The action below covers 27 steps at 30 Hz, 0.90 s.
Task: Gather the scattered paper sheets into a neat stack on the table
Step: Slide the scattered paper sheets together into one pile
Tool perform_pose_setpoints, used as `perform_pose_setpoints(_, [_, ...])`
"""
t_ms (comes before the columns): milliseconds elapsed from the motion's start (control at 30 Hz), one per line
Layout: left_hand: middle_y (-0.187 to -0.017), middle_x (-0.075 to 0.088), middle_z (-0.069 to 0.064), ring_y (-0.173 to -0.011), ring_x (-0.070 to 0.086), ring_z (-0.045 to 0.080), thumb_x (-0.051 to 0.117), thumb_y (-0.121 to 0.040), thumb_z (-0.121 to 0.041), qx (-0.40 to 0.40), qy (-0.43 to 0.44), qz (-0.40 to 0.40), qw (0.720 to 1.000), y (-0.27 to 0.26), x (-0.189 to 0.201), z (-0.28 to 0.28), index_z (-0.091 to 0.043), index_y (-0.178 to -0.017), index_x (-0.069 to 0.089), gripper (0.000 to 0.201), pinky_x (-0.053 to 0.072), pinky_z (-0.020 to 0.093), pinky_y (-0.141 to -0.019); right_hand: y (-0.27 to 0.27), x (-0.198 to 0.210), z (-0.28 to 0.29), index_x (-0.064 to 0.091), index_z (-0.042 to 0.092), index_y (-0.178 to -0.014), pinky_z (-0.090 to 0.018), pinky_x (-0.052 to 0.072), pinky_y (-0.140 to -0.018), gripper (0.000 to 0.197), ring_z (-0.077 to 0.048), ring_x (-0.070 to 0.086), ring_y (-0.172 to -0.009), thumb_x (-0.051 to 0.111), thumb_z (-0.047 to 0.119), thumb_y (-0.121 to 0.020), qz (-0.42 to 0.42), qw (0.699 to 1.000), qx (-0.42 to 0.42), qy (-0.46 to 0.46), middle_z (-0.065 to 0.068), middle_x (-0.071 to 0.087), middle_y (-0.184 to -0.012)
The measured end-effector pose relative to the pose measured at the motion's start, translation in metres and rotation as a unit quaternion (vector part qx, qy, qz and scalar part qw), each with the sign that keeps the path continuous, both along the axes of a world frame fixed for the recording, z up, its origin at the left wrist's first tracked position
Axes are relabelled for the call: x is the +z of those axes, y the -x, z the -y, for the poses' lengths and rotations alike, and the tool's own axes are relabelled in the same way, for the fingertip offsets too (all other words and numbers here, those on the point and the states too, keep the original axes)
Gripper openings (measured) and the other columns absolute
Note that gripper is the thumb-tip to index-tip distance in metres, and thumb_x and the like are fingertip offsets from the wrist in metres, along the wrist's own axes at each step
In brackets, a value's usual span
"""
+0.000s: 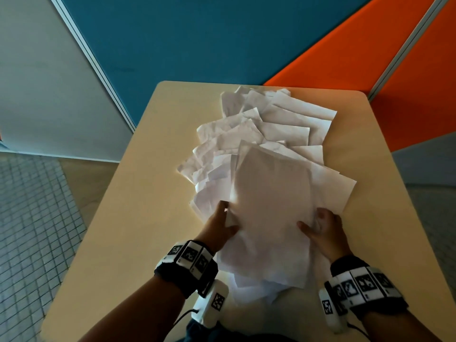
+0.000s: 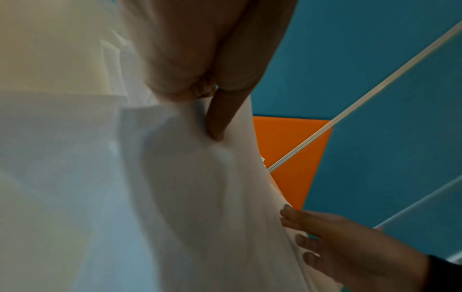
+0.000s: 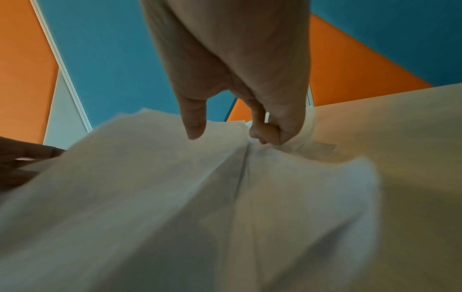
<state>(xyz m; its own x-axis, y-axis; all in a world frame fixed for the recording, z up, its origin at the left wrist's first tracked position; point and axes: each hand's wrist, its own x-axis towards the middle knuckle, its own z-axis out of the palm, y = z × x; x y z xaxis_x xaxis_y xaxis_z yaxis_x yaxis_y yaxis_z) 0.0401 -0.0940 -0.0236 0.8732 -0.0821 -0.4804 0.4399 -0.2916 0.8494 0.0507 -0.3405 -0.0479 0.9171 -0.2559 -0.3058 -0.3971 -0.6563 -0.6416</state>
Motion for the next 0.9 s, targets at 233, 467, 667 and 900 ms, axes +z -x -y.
perform_pose_setpoints(233, [-0.123, 0.056, 0.026, -0.113, 0.055, 0.044, 0.069, -0.06, -0.02, 0.019, 0.089, -0.04, 0.995, 0.013, -0.01, -0.002, -0.02, -0.109, 0.041, 0.057, 0.048, 0.062, -0.093, -0.024, -0.001, 0.001, 0.051, 0.0, -0.12, -0.047, 0.045, -0.095, 0.056, -0.039, 0.056, -0.109, 0.071, 0.028, -0.076, -0.023, 1.0, -0.013, 0.009, -0.023, 0.061, -0.12])
perform_pose_setpoints(467, [-0.132, 0.042, 0.017, -0.121, 0.041, 0.033, 0.068, -0.077, -0.025, 0.003, -0.179, -0.019, 0.984, 0.019, -0.013, 0.002, -0.001, -0.127, 0.036, 0.064, 0.033, 0.041, -0.107, -0.04, 0.006, -0.003, 0.054, -0.002, -0.114, -0.036, 0.042, -0.088, 0.03, -0.038, 0.056, -0.108, 0.053, 0.013, -0.089, 0.033, 0.996, 0.068, 0.045, -0.025, 0.062, -0.116])
perform_pose_setpoints(667, [-0.141, 0.026, 0.025, -0.134, 0.025, 0.039, 0.069, -0.077, -0.029, 0.193, -0.181, -0.071, 0.962, 0.007, -0.008, -0.004, 0.01, -0.138, 0.014, 0.091, 0.02, 0.044, -0.116, -0.054, 0.004, -0.007, 0.055, -0.005, -0.112, -0.043, 0.041, -0.094, 0.037, -0.04, 0.051, -0.109, 0.063, 0.011, -0.08, -0.011, 0.984, 0.135, 0.113, -0.027, 0.052, -0.12])
perform_pose_setpoints(900, [-0.133, 0.033, 0.026, -0.124, 0.037, 0.036, 0.067, -0.08, -0.017, 0.215, -0.096, -0.078, 0.969, -0.015, -0.012, -0.011, 0.006, -0.129, 0.031, 0.066, 0.036, 0.045, -0.106, -0.05, 0.0, -0.018, 0.053, -0.001, -0.108, -0.034, 0.039, -0.08, 0.041, -0.037, 0.054, -0.102, 0.071, 0.011, -0.073, -0.033, 0.988, 0.127, 0.086, -0.023, 0.056, -0.114])
